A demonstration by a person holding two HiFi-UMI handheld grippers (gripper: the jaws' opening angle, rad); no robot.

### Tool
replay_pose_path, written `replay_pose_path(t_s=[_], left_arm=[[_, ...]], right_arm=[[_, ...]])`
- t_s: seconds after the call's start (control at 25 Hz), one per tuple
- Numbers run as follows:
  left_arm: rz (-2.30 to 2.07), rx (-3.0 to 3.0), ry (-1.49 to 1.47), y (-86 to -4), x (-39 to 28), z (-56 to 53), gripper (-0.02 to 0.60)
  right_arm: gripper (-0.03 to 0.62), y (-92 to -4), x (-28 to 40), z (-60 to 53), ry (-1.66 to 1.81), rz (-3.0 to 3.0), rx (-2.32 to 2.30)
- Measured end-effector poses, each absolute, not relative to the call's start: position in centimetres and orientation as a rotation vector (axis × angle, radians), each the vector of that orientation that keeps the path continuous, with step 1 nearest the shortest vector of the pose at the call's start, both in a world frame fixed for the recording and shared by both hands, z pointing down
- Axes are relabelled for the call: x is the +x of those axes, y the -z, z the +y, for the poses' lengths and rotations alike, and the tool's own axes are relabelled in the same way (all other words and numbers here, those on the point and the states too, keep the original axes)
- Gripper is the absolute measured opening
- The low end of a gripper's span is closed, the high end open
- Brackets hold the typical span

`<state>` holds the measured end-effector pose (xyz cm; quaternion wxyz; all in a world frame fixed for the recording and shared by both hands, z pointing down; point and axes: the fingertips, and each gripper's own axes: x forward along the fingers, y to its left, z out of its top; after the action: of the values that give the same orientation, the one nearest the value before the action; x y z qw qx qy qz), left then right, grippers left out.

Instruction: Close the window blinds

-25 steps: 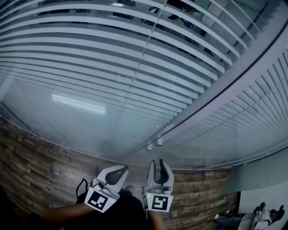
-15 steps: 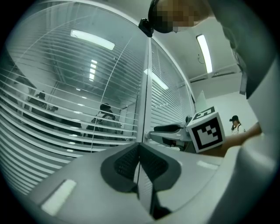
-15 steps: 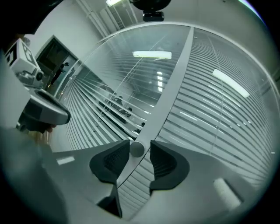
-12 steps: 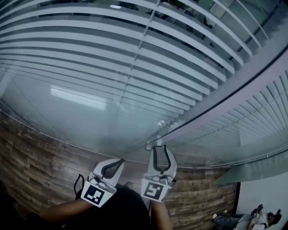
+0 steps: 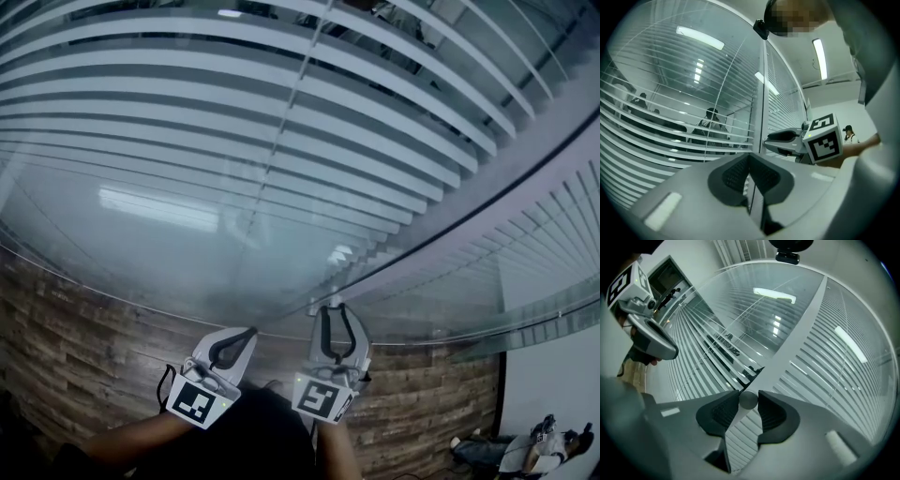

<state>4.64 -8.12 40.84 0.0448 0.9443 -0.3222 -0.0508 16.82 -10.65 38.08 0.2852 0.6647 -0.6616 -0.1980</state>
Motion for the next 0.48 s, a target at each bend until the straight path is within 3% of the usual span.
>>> replay_pose_path(t_s=[0.48], left_arm=[[-0.926,2.952,0.143,-40.59,4.29,-7.30,0.000]], right_arm=[[0.127,-37.28,16.95,-10.63,0.342,-1.937,1.924]])
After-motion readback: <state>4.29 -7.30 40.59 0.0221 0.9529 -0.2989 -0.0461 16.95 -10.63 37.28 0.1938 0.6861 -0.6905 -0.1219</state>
